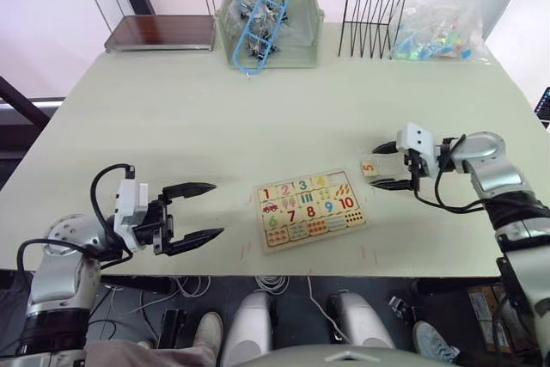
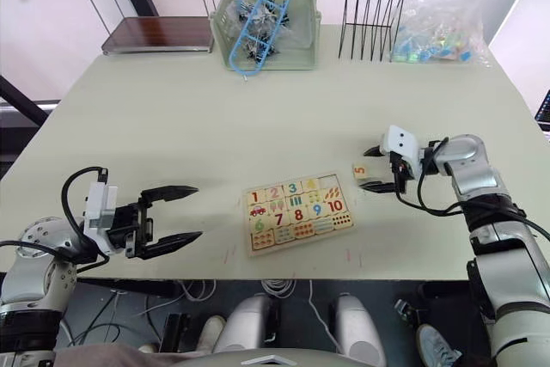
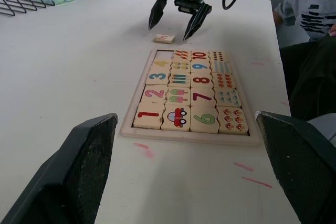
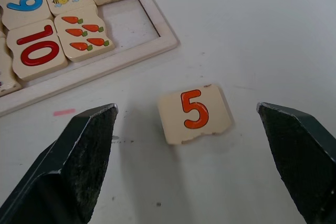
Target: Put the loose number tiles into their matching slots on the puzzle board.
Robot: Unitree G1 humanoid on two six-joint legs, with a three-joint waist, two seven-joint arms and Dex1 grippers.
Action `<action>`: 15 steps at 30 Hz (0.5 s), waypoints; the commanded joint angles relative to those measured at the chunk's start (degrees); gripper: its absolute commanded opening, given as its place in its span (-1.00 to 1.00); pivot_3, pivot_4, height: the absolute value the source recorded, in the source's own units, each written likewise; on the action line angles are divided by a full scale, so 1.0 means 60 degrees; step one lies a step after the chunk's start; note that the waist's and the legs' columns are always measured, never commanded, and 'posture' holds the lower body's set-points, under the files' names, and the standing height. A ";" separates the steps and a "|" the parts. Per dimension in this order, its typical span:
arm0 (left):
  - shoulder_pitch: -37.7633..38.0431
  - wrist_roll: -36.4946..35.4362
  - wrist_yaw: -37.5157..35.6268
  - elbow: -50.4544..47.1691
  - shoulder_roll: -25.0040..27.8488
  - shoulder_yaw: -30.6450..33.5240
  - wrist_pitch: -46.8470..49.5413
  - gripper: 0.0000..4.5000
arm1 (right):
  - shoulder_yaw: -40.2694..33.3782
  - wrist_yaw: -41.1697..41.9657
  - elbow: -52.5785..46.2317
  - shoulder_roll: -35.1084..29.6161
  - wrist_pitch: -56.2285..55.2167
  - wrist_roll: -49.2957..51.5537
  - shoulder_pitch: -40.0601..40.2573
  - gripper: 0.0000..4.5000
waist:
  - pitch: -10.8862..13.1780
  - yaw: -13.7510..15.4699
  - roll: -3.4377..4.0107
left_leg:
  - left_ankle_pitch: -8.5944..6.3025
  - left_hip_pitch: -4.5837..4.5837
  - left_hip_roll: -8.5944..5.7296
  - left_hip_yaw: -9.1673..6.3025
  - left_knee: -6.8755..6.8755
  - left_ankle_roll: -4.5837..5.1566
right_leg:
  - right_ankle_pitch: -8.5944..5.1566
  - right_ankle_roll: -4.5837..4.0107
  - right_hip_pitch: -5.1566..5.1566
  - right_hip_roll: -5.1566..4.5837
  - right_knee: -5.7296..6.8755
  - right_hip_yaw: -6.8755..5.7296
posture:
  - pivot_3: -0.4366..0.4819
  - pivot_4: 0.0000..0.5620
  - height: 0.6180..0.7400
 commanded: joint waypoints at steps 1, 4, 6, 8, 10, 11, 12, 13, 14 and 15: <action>0.0080 -0.0256 -0.0013 -0.0441 0.0140 0.0248 -0.0039 1.00 | 0.0056 0.0312 0.0390 0.0077 -0.0382 -0.0187 -0.0407 0.98 | 0.0000 0.0008 0.0000 | 0.0000 0.0000 0.0000 0.0001 0.0000 0.0000 | 0.0000 0.0000 0.0000 -0.0001 -0.0001 0.0001 | -0.05 -0.47 1.00; 0.0093 -0.0264 -0.0007 -0.0478 0.0147 0.0279 -0.0065 1.00 | 0.0171 0.0469 0.0776 0.0225 -0.0538 -0.0425 -0.0627 0.98 | 0.0000 0.0018 0.0000 | 0.0000 -0.0001 0.0000 0.0002 0.0000 0.0000 | 0.0000 0.0000 0.0000 -0.0002 -0.0001 0.0001 | -0.05 -0.47 1.00; 0.0097 -0.0278 -0.0007 -0.0490 0.0152 0.0298 -0.0083 1.00 | 0.0261 0.0616 0.0997 0.0260 -0.0604 -0.0608 -0.0733 0.98 | 0.0000 0.0010 0.0001 | 0.0000 0.0000 0.0000 0.0002 0.0000 0.0000 | 0.0000 -0.0001 0.0000 -0.0002 0.0001 0.0000 | -0.05 -0.47 1.00; 0.0097 -0.0276 -0.0010 -0.0479 0.0160 0.0307 -0.0105 1.00 | 0.0331 0.0685 0.1189 0.0250 -0.0697 -0.0776 -0.0805 0.98 | 0.0000 0.0011 0.0001 | 0.0000 0.0002 0.0000 0.0003 0.0001 0.0000 | 0.0000 -0.0001 0.0000 -0.0002 0.0003 0.0002 | -0.05 -0.47 1.00; 0.0101 -0.0278 -0.0012 -0.0475 0.0164 0.0320 -0.0118 1.00 | 0.0330 0.0766 0.1318 0.0262 -0.0774 -0.0830 -0.0848 0.98 | 0.0000 0.0019 0.0001 | 0.0000 0.0003 0.0000 0.0002 0.0001 0.0000 | 0.0000 -0.0002 0.0001 -0.0002 0.0003 0.0001 | -0.05 -0.47 1.00; 0.0106 -0.0278 -0.0015 -0.0473 0.0166 0.0324 -0.0124 1.00 | 0.0313 0.0782 0.1356 0.0275 -0.0792 -0.0835 -0.0860 0.98 | 0.0000 0.0024 0.0001 | 0.0000 0.0003 0.0000 0.0002 0.0001 0.0000 | 0.0000 -0.0002 0.0001 -0.0002 0.0003 0.0001 | -0.05 -0.47 1.00; 0.0114 -0.0281 -0.0019 -0.0476 0.0168 0.0330 -0.0124 1.00 | 0.0309 0.0781 0.1387 0.0273 -0.0844 -0.0860 -0.0862 0.88 | 0.0000 0.0025 0.0001 | 0.0000 0.0003 0.0000 0.0003 0.0001 0.0000 | 0.0000 -0.0002 0.0001 -0.0002 0.0002 0.0001 | -0.05 -0.47 1.00; 0.0119 -0.0285 -0.0024 -0.0478 0.0169 0.0334 -0.0123 1.00 | 0.0315 0.0782 0.1412 0.0260 -0.0891 -0.0893 -0.0856 0.75 | 0.0000 0.0024 0.0001 | 0.0000 0.0003 0.0000 0.0003 0.0001 0.0000 | 0.0000 -0.0001 0.0002 -0.0003 0.0001 0.0001 | -0.05 -0.47 1.00; 0.0123 -0.0290 -0.0030 -0.0480 0.0173 0.0339 -0.0121 1.00 | 0.0321 0.0785 0.1435 0.0238 -0.0937 -0.0925 -0.0840 0.63 | 0.0000 0.0021 0.0000 | 0.0000 0.0003 0.0000 0.0004 0.0001 0.0000 | 0.0000 -0.0001 0.0002 -0.0003 0.0001 0.0002 | -0.05 -0.47 1.00; 0.0124 -0.0293 -0.0035 -0.0480 0.0175 0.0341 -0.0119 1.00 | 0.0320 0.0793 0.1460 0.0219 -0.0974 -0.0951 -0.0825 0.40 | 0.0000 0.0019 0.0001 | 0.0000 0.0003 0.0000 0.0004 0.0001 0.0000 | 0.0000 -0.0001 0.0002 -0.0003 0.0002 0.0002 | -0.05 -0.47 1.00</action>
